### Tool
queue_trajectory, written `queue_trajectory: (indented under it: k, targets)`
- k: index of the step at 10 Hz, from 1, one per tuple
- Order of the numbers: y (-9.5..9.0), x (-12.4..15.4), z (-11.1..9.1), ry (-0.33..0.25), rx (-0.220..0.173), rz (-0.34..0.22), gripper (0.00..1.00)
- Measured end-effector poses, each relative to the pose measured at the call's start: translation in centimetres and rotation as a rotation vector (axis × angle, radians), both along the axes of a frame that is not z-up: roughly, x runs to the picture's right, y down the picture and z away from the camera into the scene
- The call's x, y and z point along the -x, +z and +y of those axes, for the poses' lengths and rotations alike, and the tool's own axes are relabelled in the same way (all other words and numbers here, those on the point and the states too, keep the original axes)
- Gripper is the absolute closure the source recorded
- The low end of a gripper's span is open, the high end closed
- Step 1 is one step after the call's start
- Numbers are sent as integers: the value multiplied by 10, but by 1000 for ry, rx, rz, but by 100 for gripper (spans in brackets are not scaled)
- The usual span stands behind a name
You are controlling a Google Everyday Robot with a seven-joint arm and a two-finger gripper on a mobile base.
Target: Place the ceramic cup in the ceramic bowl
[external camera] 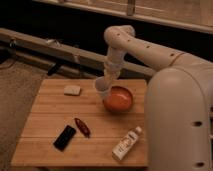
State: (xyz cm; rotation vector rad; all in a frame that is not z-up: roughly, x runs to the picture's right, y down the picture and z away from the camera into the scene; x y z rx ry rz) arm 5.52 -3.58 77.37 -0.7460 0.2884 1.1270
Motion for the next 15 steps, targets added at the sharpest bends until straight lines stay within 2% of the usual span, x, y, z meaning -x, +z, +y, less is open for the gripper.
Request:
queue_trajectory:
  k: [1, 3, 5, 6, 8, 10, 13, 15]
  targets:
    - [2, -20, -4, 33, -5, 30, 100]
    - [8, -41, -11, 68, -9, 62, 100]
    - [12, -40, -8, 57, -2, 66, 99]
    - [19, -32, -6, 55, 3, 69, 93]
    - [39, -9, 6, 57, 23, 63, 73]
    - [53, -6, 31, 56, 63, 70, 51]
    - [67, -12, 59, 71, 95, 79, 23]
    - [66, -20, 66, 93, 103, 89, 20]
